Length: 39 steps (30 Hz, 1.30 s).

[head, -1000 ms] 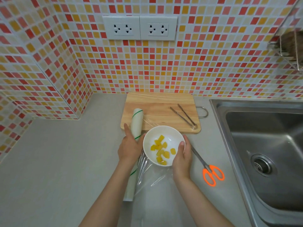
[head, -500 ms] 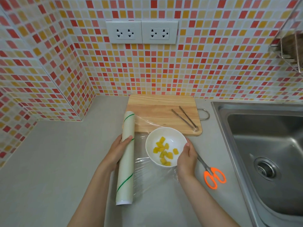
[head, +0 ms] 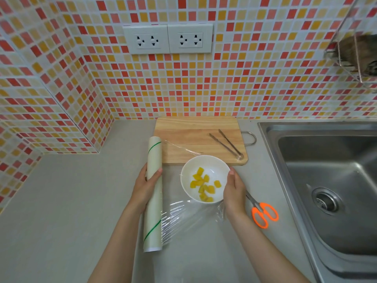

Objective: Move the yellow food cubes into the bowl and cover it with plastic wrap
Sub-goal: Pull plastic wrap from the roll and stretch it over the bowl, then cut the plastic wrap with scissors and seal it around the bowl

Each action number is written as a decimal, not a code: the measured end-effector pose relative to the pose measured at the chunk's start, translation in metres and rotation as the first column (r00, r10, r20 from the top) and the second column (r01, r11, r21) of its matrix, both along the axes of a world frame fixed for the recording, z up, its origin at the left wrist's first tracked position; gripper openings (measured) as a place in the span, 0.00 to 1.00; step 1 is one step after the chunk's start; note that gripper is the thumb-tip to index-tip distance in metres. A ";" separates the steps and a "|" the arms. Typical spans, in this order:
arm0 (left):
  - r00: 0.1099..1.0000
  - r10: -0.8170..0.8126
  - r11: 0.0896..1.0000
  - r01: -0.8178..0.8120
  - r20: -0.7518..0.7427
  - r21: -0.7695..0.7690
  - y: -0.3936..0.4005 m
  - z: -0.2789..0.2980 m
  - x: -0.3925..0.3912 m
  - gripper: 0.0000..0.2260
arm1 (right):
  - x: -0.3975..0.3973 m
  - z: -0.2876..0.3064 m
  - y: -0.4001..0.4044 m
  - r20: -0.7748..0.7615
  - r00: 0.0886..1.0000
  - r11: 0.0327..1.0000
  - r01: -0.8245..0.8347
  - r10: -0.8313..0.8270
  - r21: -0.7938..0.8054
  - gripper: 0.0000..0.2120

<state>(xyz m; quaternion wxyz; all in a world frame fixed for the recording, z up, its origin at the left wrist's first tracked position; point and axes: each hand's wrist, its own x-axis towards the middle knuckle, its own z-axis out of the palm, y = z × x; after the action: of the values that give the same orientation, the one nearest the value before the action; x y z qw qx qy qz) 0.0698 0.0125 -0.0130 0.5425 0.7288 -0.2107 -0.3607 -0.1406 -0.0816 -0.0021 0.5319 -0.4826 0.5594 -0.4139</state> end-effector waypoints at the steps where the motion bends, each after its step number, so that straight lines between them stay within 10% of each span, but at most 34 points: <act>1: 1.000 0.000 1.000 0.000 -0.014 -0.006 -0.001 0.000 0.000 0.21 | -0.006 0.004 -0.001 -0.081 0.996 0.996 -0.054 0.048 -0.066 0.17; 4: 0.999 -0.002 1.000 0.001 -0.048 -0.018 -0.002 -0.002 0.000 0.19 | -0.038 0.016 -0.005 -0.460 0.884 0.927 -0.236 0.081 -0.291 0.17; 6: 0.999 0.002 1.000 -0.002 -0.050 -0.019 -0.003 -0.002 0.000 0.20 | -0.064 0.021 -0.009 -0.754 0.656 0.860 -0.393 0.014 -0.326 0.15; 11: 0.999 -0.013 1.000 0.012 -0.041 -0.023 -0.003 -0.002 0.001 0.20 | -0.112 0.025 -0.002 -0.936 0.126 0.841 -0.489 0.330 0.231 0.12; 21: 0.992 0.002 1.000 -0.004 -0.126 -0.019 -0.005 -0.010 0.003 0.21 | -0.115 0.027 0.003 -0.941 0.109 0.831 -0.508 0.321 0.224 0.02; 27: 0.991 0.008 1.000 -0.011 -0.136 -0.020 -0.005 -0.008 0.002 0.23 | -0.150 0.040 0.020 -0.542 0.605 0.813 -0.442 0.583 0.379 0.10; 36: 0.977 0.018 1.000 -0.017 -0.211 0.004 -0.002 0.001 -0.002 0.25 | -0.111 0.042 0.108 -0.014 0.418 0.374 -0.796 0.908 0.476 0.26; 39: 0.965 0.022 1.000 -0.024 -0.261 -0.004 -0.001 0.004 -0.002 0.24 | -0.075 0.036 0.124 0.028 0.428 0.363 -0.798 0.903 0.481 0.20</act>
<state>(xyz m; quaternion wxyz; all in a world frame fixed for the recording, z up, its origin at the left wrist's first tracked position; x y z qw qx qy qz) 0.0676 0.0117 -0.0093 0.5721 0.6755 -0.1302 -0.4465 -0.2155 0.0427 0.0336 0.6867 -0.6203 0.3599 0.1190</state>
